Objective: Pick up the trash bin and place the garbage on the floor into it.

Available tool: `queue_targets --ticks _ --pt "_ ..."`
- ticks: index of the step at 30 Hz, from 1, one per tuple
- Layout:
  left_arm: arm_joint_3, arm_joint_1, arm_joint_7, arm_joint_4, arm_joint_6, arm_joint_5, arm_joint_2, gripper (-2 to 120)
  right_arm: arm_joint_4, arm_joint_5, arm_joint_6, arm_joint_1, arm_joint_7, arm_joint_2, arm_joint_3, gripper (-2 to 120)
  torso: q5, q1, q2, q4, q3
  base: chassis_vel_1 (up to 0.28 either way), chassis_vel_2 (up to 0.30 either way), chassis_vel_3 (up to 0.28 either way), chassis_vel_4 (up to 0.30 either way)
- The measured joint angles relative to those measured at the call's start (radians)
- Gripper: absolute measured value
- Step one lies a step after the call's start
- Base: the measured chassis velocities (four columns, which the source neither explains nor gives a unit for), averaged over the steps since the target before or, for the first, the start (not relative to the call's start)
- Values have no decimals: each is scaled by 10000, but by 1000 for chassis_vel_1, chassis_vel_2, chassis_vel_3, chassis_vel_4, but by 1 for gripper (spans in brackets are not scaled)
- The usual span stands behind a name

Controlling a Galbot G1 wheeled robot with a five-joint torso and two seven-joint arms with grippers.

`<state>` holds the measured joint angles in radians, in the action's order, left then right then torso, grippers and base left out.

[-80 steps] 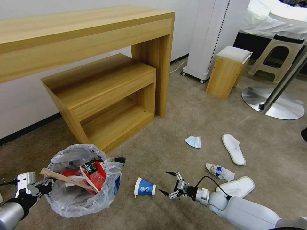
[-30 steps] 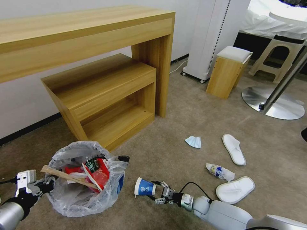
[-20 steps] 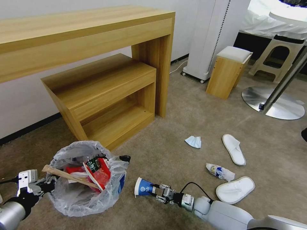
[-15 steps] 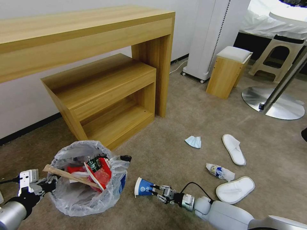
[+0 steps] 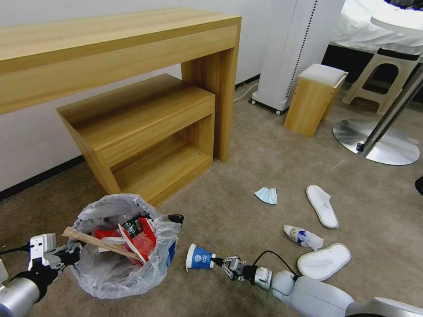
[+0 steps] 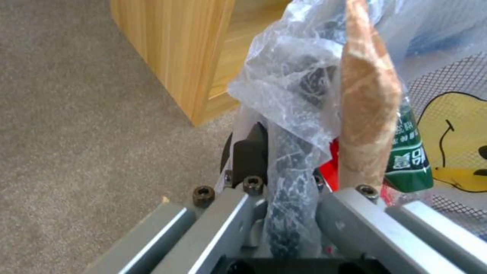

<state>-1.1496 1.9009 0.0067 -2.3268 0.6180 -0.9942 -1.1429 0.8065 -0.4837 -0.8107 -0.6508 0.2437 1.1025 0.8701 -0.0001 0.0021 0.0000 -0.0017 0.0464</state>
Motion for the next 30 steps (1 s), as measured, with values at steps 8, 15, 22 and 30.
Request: queue_targets --ticks 8,15,22,30 --pt "18 -26 14 61 -15 38 -4 0 161 26 1 110 -16 -29 -22 11 1 0 0 1 0 0 0 0 0" --pt "31 -33 43 113 -57 94 -19 0 231 42 1 174 -31 -54 -23 39 1 0 -1 1 0 0 0 0 0" --pt "40 -69 48 101 -64 73 15 0 97 100 3 133 -31 17 7 65 0 0 0 0 0 0 0 0 0" --pt "-79 -23 47 65 -64 -2 75 0 -150 131 7 116 -29 272 159 93 -1 0 0 0 0 0 0 0 0"
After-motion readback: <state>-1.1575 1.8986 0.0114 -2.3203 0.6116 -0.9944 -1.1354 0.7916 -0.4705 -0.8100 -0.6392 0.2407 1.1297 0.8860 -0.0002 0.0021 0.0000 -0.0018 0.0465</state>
